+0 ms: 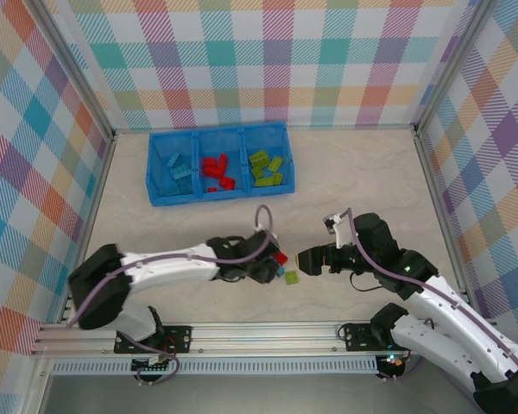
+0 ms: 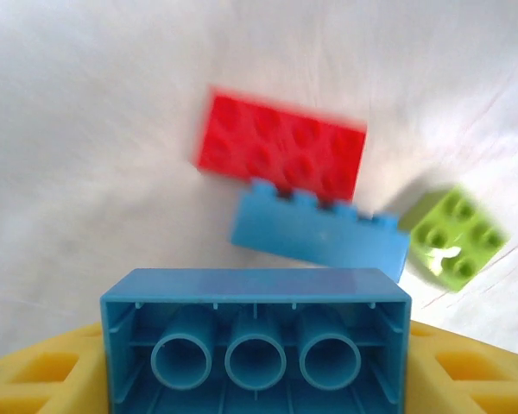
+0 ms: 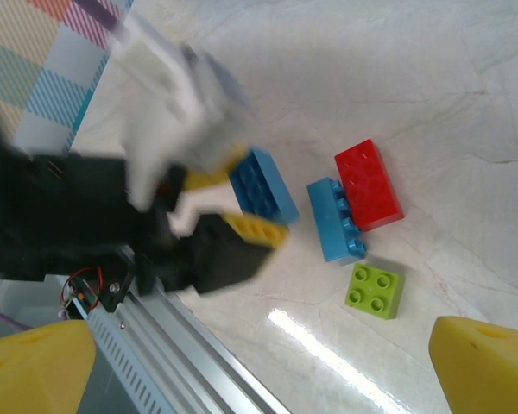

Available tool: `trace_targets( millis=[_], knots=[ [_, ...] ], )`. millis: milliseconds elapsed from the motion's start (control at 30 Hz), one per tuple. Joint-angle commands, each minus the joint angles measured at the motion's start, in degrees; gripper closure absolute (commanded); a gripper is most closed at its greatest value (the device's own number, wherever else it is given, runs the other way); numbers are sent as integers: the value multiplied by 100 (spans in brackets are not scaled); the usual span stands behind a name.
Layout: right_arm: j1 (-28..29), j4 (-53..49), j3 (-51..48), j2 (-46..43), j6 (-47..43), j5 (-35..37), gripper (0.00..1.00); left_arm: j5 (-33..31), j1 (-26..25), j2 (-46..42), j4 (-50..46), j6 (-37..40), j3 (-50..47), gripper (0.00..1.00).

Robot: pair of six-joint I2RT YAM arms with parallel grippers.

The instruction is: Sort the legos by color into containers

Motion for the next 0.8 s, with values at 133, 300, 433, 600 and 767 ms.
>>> trace_targets(
  millis=[133,300,433,600,767],
  knots=[
    [-3,204,11,12,-130,-286,0,50,2216,-1214,-175,998,368,50],
    [-3,216,48,21,-80,-194,0,238,3878,-516,383,1169,965,53],
    [-4,100,122,6,-34,-215,0,520,4827,744,633,1094,1799,52],
    [-3,-159,184,-200,38,-106,0,899,5569,1895,764,734,2630,48],
    [-4,-220,175,-277,132,-29,0,1229,5755,2346,712,572,3215,27]
  ],
)
